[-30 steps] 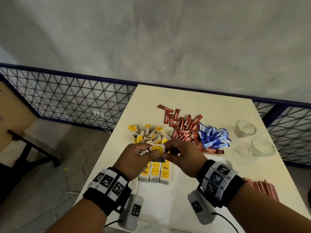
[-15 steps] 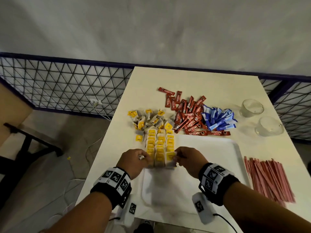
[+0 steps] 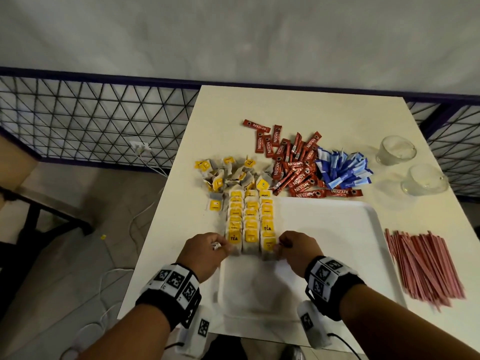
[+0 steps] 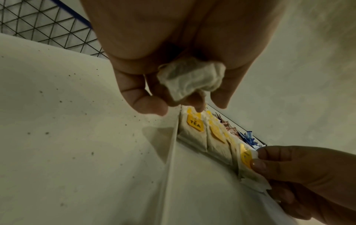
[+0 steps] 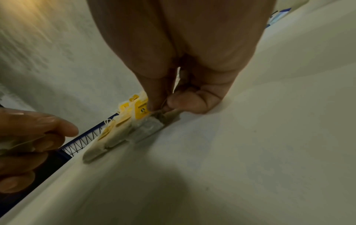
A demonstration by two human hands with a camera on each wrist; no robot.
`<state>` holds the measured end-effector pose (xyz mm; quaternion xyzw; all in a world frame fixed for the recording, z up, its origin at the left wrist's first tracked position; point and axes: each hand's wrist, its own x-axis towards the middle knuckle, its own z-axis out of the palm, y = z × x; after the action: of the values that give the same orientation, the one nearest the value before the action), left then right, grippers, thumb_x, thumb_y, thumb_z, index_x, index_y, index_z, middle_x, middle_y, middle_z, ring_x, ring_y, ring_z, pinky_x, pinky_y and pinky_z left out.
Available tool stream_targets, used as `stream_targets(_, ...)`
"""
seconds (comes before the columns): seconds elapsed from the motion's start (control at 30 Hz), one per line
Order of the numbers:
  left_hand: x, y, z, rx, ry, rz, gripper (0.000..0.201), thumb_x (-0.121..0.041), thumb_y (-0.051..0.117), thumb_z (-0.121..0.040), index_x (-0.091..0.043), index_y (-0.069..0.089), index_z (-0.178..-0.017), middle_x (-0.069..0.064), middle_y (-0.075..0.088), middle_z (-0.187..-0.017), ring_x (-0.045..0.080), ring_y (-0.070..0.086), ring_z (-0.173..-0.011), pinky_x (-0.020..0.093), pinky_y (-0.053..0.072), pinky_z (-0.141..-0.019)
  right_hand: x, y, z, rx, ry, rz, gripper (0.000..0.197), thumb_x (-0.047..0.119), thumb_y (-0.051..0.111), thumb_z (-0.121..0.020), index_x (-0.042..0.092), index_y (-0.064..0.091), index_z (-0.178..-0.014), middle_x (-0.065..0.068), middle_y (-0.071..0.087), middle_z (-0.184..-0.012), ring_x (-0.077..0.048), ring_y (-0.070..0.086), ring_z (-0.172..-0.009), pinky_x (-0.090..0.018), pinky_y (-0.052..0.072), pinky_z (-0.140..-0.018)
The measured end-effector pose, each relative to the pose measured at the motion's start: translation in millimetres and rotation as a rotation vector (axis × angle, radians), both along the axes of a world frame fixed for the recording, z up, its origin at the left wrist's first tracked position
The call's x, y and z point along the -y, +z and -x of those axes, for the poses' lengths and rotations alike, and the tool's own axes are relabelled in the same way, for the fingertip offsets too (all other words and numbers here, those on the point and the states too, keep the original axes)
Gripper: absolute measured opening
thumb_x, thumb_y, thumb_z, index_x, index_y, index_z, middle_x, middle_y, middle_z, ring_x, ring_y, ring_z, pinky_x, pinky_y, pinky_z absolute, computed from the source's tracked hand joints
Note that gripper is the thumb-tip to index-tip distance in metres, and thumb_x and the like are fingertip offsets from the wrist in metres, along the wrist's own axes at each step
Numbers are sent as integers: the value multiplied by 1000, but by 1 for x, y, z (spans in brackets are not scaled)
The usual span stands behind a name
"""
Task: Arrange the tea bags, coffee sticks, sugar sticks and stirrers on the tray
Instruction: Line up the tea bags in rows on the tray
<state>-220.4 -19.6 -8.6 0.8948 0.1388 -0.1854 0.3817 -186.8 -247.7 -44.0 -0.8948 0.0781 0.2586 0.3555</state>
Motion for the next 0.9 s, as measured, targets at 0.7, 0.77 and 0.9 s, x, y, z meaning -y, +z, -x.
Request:
stream_targets(0.7, 23, 18, 0, -285, 862, 1443, 50, -54, 42, -94, -7, 58, -89, 12, 62, -79, 28, 62, -70, 38, 56, -63, -23, 66, 0, 440, 467, -209, 25, 35, 77, -75, 28, 69, -98, 22, 56, -84, 8, 51, -72, -4, 34, -62)
stream_targets(0.77, 28, 23, -2, -251, 896, 1480, 47, -53, 43, -94, -8, 56, -89, 10, 61, -74, 28, 60, -72, 39, 54, -61, -31, 77, 1, 432, 513, -215, 37, 45, 78, -71, 29, 67, -102, 23, 55, -83, 10, 50, -73, -3, 32, -61)
stream_targets(0.9, 35, 34, -5, -213, 869, 1531, 41, -47, 41, -97, -8, 53, -92, 16, 67, -77, 28, 65, -71, 34, 56, -57, -41, 82, 1, 501, 494, -192, 22, 42, 71, -80, 27, 67, -95, 16, 57, -83, 11, 49, -74, -4, 29, -61)
